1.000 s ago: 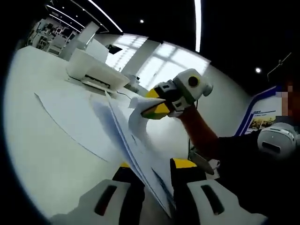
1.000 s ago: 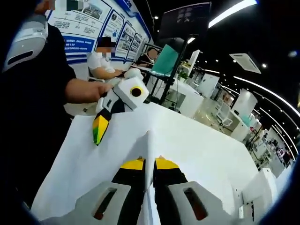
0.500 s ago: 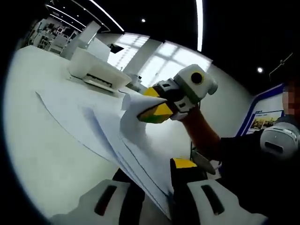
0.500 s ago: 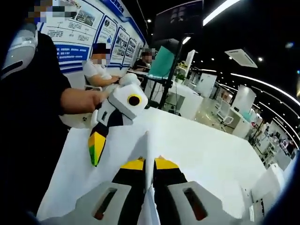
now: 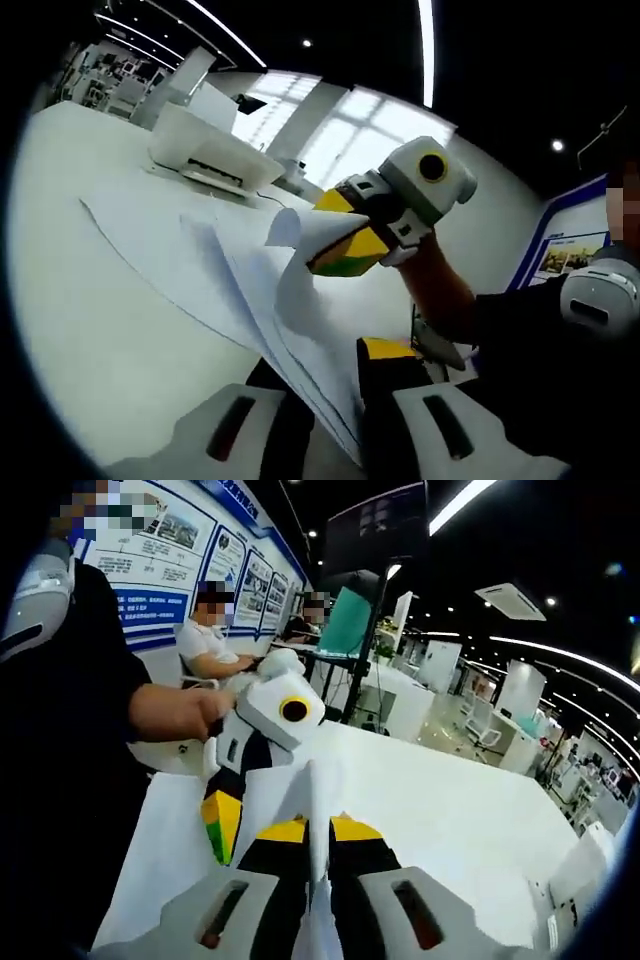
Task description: Organize the stack of printing papers by aligning and flattening the scattered papers on the table
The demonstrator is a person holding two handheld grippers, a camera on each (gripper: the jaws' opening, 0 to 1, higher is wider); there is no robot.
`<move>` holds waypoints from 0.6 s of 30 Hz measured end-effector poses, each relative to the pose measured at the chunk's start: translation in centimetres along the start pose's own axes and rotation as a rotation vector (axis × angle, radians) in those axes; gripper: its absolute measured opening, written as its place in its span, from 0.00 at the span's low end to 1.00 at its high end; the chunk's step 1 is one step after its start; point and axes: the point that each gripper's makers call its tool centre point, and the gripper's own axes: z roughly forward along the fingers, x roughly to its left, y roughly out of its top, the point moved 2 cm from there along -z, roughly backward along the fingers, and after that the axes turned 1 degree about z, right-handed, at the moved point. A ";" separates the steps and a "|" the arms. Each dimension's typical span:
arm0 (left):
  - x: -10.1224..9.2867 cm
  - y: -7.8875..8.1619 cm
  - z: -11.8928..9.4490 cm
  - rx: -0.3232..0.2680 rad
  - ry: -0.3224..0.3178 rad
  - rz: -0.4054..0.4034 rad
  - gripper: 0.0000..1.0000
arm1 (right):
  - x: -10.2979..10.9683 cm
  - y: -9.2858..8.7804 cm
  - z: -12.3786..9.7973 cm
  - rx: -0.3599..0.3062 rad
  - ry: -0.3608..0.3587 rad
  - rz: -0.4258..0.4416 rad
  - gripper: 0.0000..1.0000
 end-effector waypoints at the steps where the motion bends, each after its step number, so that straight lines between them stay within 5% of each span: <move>1: 0.1 0.1 -0.1 -0.002 0.001 -0.002 0.20 | 0.1 0.0 0.0 -0.004 0.002 0.004 0.03; 18: 1.4 0.6 -0.5 0.002 0.013 0.000 0.14 | 0.7 0.2 0.8 -0.023 0.003 -0.018 0.07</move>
